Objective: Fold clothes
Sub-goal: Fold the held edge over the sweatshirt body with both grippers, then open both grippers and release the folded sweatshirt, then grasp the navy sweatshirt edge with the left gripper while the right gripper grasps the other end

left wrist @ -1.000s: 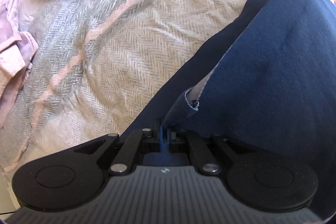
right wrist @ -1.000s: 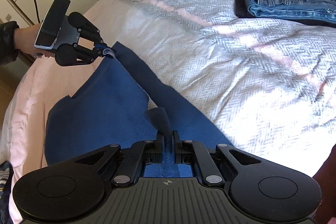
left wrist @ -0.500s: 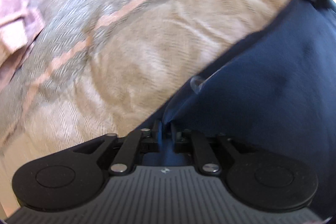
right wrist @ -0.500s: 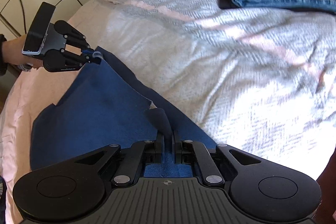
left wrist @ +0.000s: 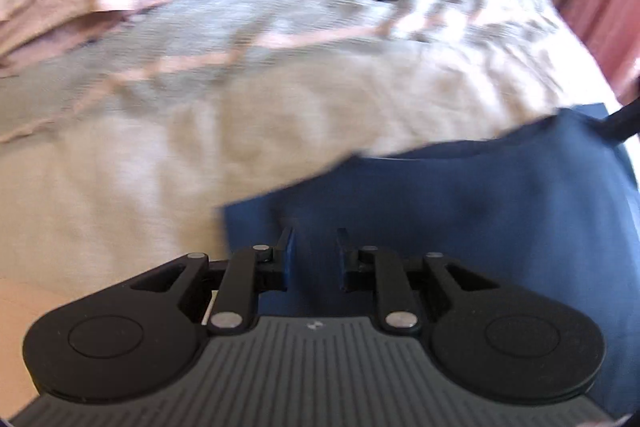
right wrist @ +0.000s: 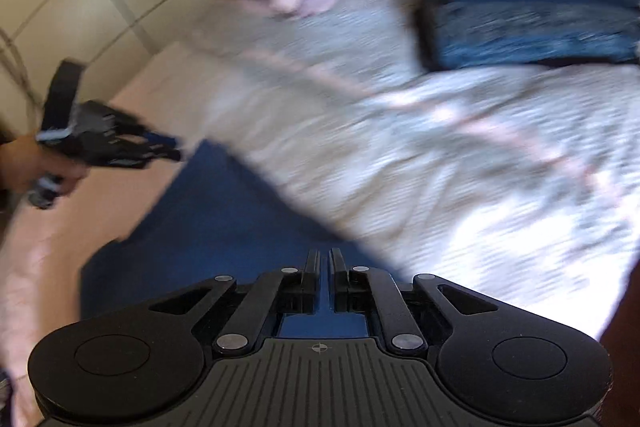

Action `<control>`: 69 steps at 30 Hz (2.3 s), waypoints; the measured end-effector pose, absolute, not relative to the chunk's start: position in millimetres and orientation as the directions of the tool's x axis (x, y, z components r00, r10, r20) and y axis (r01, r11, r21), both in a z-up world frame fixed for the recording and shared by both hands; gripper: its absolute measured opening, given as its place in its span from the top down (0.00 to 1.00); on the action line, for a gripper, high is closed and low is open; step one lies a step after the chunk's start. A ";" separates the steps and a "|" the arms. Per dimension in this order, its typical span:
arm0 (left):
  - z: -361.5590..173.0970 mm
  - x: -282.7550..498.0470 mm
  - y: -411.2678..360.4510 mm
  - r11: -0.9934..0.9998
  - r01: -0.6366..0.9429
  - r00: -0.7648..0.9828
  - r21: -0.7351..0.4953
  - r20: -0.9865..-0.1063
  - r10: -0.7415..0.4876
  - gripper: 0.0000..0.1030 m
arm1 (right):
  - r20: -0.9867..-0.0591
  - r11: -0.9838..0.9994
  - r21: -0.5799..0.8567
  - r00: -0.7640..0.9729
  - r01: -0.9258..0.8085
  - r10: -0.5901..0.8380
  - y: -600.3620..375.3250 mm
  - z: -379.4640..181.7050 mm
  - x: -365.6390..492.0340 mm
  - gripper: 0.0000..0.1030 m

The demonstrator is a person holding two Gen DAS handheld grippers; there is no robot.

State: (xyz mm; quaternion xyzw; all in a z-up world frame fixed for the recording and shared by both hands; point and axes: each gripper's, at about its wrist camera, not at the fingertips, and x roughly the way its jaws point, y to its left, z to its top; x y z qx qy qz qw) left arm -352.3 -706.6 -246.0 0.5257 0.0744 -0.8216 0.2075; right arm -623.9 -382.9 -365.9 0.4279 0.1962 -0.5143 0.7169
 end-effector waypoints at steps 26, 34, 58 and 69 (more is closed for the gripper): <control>-242.7 -336.4 -612.9 -0.742 0.666 -0.270 0.077 -0.902 -0.336 0.81 | -0.765 0.158 0.438 0.460 0.885 -0.452 -370.9 -375.7 -644.0 0.58; -262.2 -262.6 -547.1 -0.625 0.766 -0.152 0.152 -0.901 -0.405 0.80 | -0.829 0.081 0.409 0.407 0.909 -0.383 -338.8 -398.7 -644.0 0.58; -227.8 -260.3 -269.1 -0.671 0.735 -0.271 0.093 -0.867 -0.417 0.62 | -0.852 0.184 0.393 0.432 0.901 -0.295 -174.0 -338.0 -562.5 0.41; -314.7 -362.7 -226.6 -0.699 0.204 -0.193 0.685 -0.672 -0.715 0.36 | -0.890 0.365 0.305 0.400 0.880 -0.220 -227.5 -346.8 -625.0 0.39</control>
